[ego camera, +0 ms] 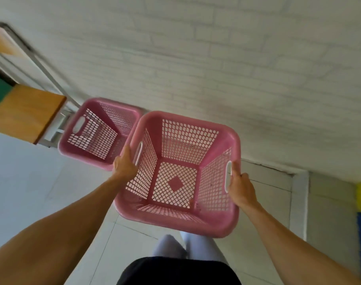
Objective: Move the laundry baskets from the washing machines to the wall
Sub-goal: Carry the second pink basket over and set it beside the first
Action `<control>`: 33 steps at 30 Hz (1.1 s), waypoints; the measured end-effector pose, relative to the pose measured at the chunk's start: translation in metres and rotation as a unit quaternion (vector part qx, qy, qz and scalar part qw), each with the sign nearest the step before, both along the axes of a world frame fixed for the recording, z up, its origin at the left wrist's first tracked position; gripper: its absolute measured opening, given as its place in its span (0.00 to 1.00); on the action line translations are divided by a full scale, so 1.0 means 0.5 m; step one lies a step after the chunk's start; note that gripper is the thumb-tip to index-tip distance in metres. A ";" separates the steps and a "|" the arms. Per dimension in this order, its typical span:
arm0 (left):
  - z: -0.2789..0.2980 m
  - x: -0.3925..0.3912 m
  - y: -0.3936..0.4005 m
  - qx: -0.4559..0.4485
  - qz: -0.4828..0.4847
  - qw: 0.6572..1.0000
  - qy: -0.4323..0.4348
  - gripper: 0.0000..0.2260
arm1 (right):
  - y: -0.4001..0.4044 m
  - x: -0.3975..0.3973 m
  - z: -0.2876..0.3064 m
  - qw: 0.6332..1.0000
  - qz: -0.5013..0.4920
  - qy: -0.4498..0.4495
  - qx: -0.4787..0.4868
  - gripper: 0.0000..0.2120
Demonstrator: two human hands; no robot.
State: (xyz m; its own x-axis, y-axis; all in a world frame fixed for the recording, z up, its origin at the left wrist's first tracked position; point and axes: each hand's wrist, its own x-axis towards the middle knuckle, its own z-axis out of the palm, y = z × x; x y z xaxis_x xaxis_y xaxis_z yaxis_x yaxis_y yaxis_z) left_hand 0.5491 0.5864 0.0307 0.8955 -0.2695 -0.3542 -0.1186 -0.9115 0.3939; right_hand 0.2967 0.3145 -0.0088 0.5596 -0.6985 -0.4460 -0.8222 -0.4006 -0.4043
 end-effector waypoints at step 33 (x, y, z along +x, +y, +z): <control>-0.492 0.349 -0.079 0.070 0.102 0.992 0.041 0.12 | 0.000 0.308 -0.452 0.993 0.075 0.090 0.002 0.33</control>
